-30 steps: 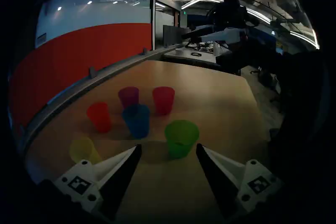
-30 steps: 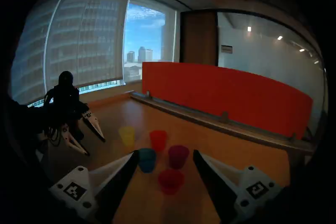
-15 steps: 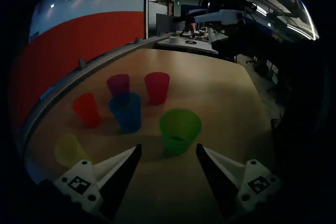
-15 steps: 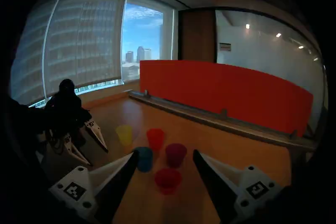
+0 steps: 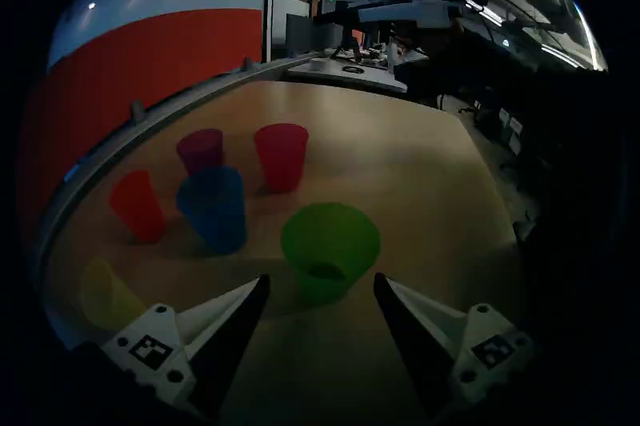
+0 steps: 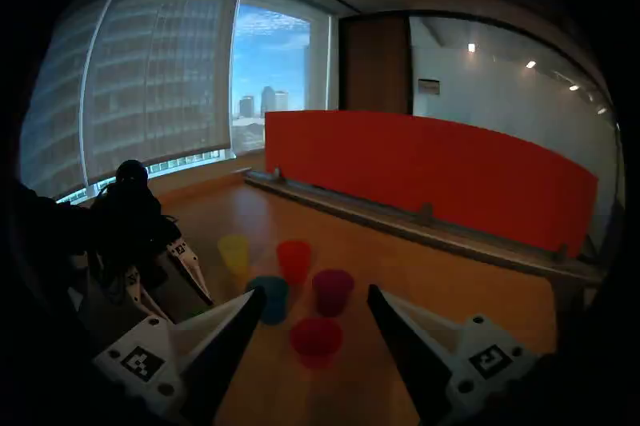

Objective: Pour water

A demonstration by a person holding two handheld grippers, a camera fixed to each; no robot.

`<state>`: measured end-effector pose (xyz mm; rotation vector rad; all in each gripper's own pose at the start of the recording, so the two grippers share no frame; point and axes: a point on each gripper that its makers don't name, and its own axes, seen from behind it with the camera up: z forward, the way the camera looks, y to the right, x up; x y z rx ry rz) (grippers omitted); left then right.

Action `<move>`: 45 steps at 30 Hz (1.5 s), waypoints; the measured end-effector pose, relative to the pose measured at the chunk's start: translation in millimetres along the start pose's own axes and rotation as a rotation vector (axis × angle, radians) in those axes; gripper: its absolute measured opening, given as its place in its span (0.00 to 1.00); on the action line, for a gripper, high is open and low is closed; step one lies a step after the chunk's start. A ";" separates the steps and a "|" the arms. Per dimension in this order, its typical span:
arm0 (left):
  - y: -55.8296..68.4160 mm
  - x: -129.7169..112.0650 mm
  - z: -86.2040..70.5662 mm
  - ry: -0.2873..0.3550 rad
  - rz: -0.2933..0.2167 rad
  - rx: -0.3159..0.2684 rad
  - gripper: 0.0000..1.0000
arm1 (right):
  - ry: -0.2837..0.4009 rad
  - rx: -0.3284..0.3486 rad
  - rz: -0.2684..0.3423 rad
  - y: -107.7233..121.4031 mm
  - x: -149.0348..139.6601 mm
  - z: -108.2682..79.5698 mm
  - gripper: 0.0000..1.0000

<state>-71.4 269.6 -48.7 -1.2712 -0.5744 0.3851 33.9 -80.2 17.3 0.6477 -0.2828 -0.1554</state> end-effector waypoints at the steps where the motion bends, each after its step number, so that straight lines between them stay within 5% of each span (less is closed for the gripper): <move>1: 0.4 0.6 1.9 0.001 0.001 -0.002 0.96 | -0.001 -0.001 0.001 0.9 -0.5 0.1 0.99; 15: 11.1 7.9 24.4 0.012 0.007 -0.042 0.96 | -0.004 -0.008 0.009 8.1 -5.0 1.5 0.99; 29: 5.0 9.8 39.9 0.012 -0.011 -0.031 0.95 | -0.012 -0.016 0.008 13.7 -9.5 2.0 0.99; 31: 2.4 10.3 40.8 0.013 -0.015 -0.022 0.85 | -0.012 -0.015 0.007 13.8 -9.4 2.1 0.99; 45: -7.2 17.9 25.5 0.038 -0.013 0.009 0.84 | -0.016 -0.009 0.008 12.4 -10.3 5.6 1.00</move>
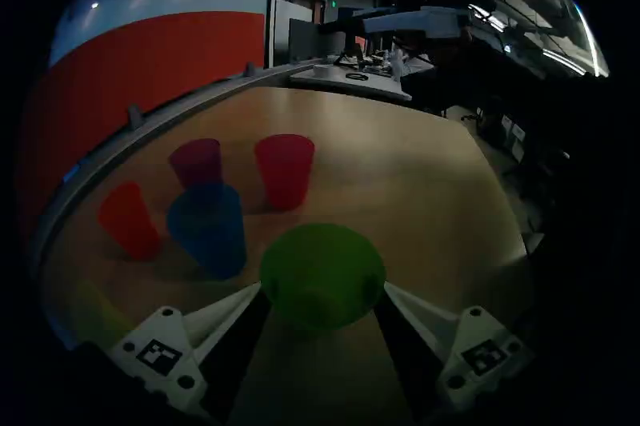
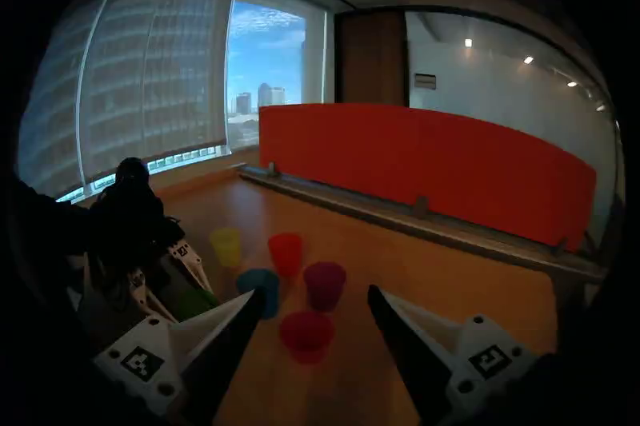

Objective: Pour water

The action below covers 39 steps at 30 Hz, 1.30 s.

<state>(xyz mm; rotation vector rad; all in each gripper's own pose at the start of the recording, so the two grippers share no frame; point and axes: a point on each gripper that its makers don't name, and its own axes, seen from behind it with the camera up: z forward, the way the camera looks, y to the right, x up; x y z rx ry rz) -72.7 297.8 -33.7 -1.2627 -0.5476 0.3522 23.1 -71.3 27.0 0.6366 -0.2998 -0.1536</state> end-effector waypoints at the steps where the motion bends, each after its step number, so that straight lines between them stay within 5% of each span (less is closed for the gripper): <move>1: -0.8 2.2 -2.6 0.006 -0.003 0.002 0.85 | 0.001 0.001 0.000 -0.5 0.7 0.6 0.99; 18: -30.9 53.9 -57.5 0.174 -0.038 0.112 0.85 | 0.004 0.006 -0.007 -6.4 6.2 7.9 0.99; 39: -60.7 112.0 -156.1 0.385 -0.014 0.300 0.85 | -0.012 0.039 -0.020 -24.5 -1.5 21.4 0.99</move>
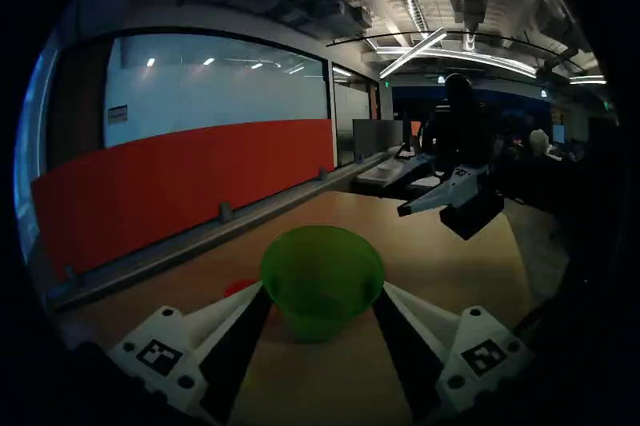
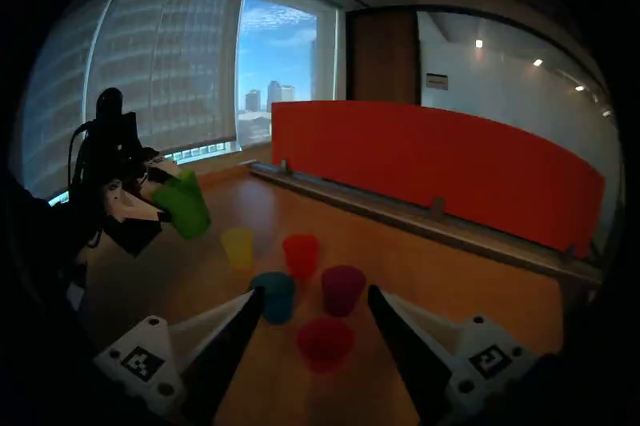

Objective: Pour water

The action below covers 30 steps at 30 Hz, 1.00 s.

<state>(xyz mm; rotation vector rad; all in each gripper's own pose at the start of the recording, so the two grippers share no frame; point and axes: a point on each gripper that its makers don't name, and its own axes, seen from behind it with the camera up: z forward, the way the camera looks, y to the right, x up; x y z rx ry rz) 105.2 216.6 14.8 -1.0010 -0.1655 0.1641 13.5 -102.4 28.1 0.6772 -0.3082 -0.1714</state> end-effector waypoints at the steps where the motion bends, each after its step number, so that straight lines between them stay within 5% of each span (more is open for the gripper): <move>1: -1.7 3.0 -2.4 0.007 0.002 0.007 0.85 | -0.002 0.003 0.000 -1.0 -0.6 1.1 0.99; 30: -33.6 34.6 -39.3 0.129 -0.028 0.121 0.85 | -0.041 0.076 -0.010 -24.6 -8.3 41.6 0.99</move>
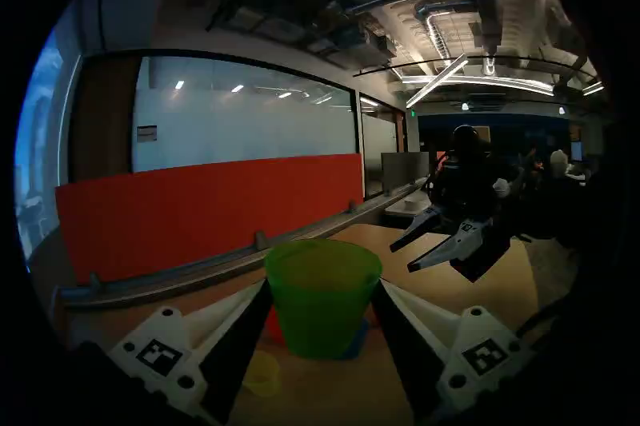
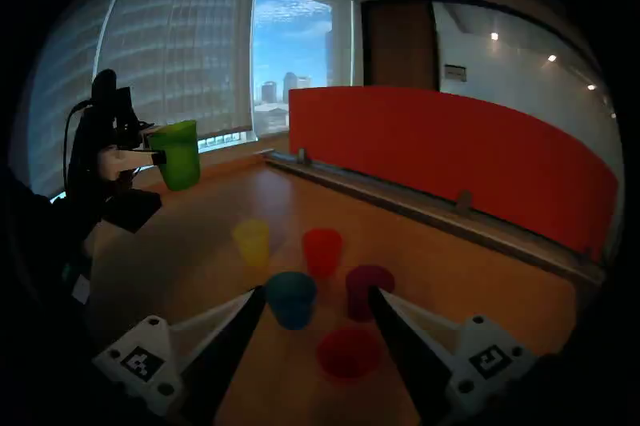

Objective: Pour water

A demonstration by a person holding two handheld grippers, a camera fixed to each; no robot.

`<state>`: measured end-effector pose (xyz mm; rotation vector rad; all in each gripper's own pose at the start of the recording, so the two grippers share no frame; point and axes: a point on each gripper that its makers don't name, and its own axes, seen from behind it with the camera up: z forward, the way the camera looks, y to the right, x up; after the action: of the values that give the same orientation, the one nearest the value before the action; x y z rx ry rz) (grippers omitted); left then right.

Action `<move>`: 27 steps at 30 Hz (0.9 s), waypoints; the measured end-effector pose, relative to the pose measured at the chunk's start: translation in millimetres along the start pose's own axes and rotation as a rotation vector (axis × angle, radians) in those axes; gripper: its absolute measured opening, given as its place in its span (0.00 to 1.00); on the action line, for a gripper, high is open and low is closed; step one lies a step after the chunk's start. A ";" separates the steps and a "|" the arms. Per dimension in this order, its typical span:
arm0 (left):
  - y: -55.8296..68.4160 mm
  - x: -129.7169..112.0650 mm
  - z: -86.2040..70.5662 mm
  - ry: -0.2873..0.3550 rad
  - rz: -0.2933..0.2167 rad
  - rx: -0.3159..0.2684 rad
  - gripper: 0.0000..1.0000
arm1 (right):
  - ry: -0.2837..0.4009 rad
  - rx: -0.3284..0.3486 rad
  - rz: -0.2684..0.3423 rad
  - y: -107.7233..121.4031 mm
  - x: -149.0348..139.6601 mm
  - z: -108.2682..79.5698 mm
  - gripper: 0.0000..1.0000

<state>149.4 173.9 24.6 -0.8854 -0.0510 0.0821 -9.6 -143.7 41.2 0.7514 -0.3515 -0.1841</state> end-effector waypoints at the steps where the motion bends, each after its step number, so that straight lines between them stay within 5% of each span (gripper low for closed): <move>1: -0.2 0.0 -0.3 0.000 -0.001 0.001 0.85 | -0.002 0.004 0.000 -1.1 -0.5 2.1 0.99; 27: -18.3 -3.1 -12.0 0.004 -0.020 0.056 0.85 | -0.079 0.072 -0.032 -17.7 -24.2 46.8 0.99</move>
<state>148.2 152.9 31.2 -0.8293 -0.0537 0.0628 -50.3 -179.1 54.6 0.8227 -0.4231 -0.2331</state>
